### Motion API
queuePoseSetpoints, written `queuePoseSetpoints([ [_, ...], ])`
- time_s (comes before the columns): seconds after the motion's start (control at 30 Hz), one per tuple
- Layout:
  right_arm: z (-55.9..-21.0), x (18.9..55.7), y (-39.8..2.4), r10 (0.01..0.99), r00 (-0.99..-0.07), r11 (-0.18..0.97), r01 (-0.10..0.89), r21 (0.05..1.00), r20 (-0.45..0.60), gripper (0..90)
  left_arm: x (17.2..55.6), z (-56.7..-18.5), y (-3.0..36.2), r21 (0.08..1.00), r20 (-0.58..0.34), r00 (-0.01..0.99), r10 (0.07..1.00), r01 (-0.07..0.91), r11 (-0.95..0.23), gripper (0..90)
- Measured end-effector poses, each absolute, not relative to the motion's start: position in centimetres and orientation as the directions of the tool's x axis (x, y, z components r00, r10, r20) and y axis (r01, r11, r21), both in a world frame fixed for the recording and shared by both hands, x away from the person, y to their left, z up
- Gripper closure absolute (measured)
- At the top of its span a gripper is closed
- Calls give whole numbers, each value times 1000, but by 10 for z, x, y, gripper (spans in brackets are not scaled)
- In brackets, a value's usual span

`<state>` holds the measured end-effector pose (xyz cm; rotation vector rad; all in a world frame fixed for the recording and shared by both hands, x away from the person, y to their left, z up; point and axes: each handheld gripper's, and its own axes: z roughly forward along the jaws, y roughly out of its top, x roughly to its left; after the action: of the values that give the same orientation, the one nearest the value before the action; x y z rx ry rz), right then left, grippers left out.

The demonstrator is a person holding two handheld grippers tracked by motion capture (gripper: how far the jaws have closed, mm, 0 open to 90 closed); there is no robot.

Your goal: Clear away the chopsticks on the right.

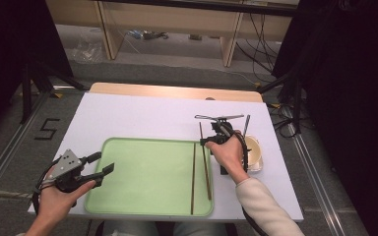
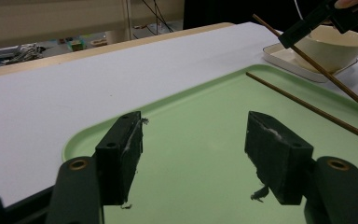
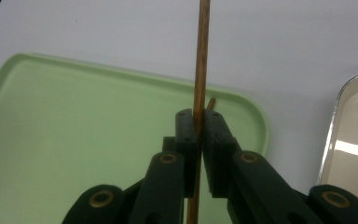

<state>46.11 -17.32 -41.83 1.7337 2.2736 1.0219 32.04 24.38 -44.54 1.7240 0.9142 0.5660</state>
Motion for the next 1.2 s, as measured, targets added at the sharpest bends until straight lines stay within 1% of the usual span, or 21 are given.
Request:
queuePoseSetpoints([
  [0.07, -419, 459, -171, 894, -323, 108, 828, 550, 310, 862, 320, -445, 244, 941, -63, 595, 801, 302, -151, 367],
  [0.1, -419, 458, -172, 894, -327, 124, 838, 531, 306, 861, 320, -445, 244, 941, -56, 597, 800, 300, -157, 367],
  [0.13, -421, 458, -172, 891, -338, 130, 830, 542, 304, 861, 320, -445, 244, 941, -57, 597, 800, 300, -157, 367],
  [0.17, -420, 455, -169, 900, -287, 91, 860, 502, 329, 859, 320, -446, 243, 941, -61, 596, 800, 303, -154, 367],
  [0.2, -421, 455, -170, 903, -300, 113, 857, 502, 309, 858, 320, -446, 243, 940, -61, 596, 801, 303, -154, 367],
  [0.23, -422, 455, -170, 900, -298, 110, 863, 493, 320, 857, 320, -446, 243, 941, -61, 596, 800, 303, -154, 367],
  [0.27, -422, 453, -168, 910, -252, 76, 882, 466, 329, 856, 320, -446, 244, 940, -60, 596, 801, 303, -155, 367],
  [0.3, -422, 452, -167, 908, -244, 71, 890, 451, 340, 855, 320, -446, 244, 940, -60, 596, 801, 303, -155, 367],
  [0.47, -429, 451, -165, 916, -235, 79, 901, 428, 326, 848, 320, -446, 243, 941, -58, 597, 800, 301, -157, 367],
  [0.57, -435, 452, -165, 917, -277, 123, 881, 457, 286, 847, 320, -445, 244, 941, -56, 597, 800, 299, -157, 367],
  [0.63, -433, 450, -162, 920, -245, 102, 903, 416, 305, 846, 320, -445, 244, 941, -63, 595, 802, 303, -151, 367],
  [0.7, -435, 451, -162, 920, -262, 123, 899, 419, 291, 844, 320, -446, 244, 941, -60, 596, 801, 302, -154, 367],
  [0.8, -437, 450, -161, 927, -245, 114, 906, 408, 285, 841, 320, -445, 244, 941, -58, 596, 801, 301, -156, 367],
  [0.87, -441, 452, -162, 923, -274, 143, 895, 422, 269, 840, 320, -446, 244, 941, -61, 596, 801, 302, -154, 367],
  [0.9, -440, 451, -161, 926, -257, 131, 906, 403, 277, 840, 320, -446, 244, 941, -60, 596, 801, 303, -154, 367],
  [0.97, -445, 455, -163, 918, -304, 170, 883, 437, 255, 839, 320, -446, 244, 941, -60, 596, 801, 302, -155, 367],
  [1.0, -444, 454, -160, 927, -259, 137, 907, 398, 271, 840, 321, -446, 243, 940, -60, 596, 801, 303, -155, 367],
  [1.03, -444, 453, -159, 929, -242, 124, 915, 384, 279, 839, 321, -446, 243, 940, -60, 596, 801, 303, -155, 366],
  [1.07, -446, 454, -159, 928, -263, 141, 905, 402, 266, 838, 321, -446, 243, 940, -60, 596, 801, 303, -155, 366],
  [1.13, -446, 454, -157, 934, -223, 114, 927, 357, 280, 838, 320, -446, 244, 940, -60, 596, 801, 303, -155, 367],
  [1.2, -447, 455, -157, 936, -211, 105, 931, 349, 282, 838, 320, -446, 244, 940, -59, 596, 801, 302, -156, 367],
])
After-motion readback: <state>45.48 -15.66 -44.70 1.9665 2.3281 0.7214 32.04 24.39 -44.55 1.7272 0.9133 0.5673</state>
